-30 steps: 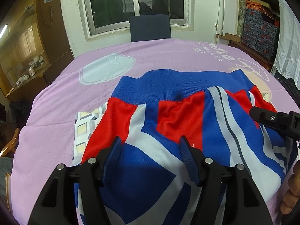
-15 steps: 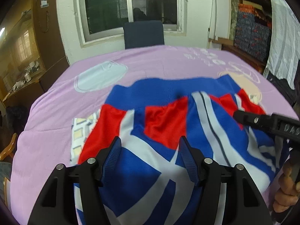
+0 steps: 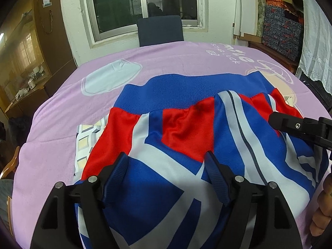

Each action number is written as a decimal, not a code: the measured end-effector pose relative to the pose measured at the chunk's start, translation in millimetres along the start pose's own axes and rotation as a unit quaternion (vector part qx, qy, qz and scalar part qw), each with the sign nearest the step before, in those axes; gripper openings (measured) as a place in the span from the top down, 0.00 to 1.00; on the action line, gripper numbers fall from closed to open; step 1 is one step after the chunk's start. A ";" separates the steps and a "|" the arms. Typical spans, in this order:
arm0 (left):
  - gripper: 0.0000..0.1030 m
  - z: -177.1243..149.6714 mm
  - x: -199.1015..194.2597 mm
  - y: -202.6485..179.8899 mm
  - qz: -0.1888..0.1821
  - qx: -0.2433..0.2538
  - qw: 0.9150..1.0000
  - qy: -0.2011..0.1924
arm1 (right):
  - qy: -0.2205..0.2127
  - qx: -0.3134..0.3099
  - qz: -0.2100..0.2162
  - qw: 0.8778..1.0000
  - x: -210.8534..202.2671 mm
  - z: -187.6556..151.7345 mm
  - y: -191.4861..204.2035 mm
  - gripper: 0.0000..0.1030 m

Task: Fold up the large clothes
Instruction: 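Press the folded hoodie flat with both tools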

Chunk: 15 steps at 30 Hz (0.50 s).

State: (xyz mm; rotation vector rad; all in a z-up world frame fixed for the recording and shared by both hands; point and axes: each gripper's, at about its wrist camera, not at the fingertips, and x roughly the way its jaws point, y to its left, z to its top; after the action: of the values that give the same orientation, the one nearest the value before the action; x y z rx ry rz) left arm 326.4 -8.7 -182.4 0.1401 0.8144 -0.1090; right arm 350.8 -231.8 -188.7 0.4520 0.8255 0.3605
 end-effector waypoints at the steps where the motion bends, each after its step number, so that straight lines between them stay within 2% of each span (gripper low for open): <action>1: 0.26 -0.3 -1.2 -0.9 0.001 0.000 1.000 -0.002 | 0.000 0.001 0.001 1.000 -1.1 -0.3 0.0 0.50; 5: 0.26 -0.6 -6.5 -1.3 0.000 0.002 1.000 -0.009 | -0.001 0.005 0.011 1.000 -9.0 -4.6 4.0 0.37; 10: 0.26 0.0 -22.1 -5.6 -0.007 0.005 0.999 -0.037 | -0.007 -0.014 0.004 1.000 -21.5 -13.8 15.7 0.36; 15: 0.26 -0.9 -43.2 -14.3 -0.009 0.015 0.997 -0.077 | -0.044 -0.029 0.004 0.999 -50.0 -22.1 26.3 0.33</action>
State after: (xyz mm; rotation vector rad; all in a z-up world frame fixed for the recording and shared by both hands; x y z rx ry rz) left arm 294.1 -20.7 -152.7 0.1509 0.6601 -0.1474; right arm 299.0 -227.9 -157.4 0.4132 0.7258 0.3679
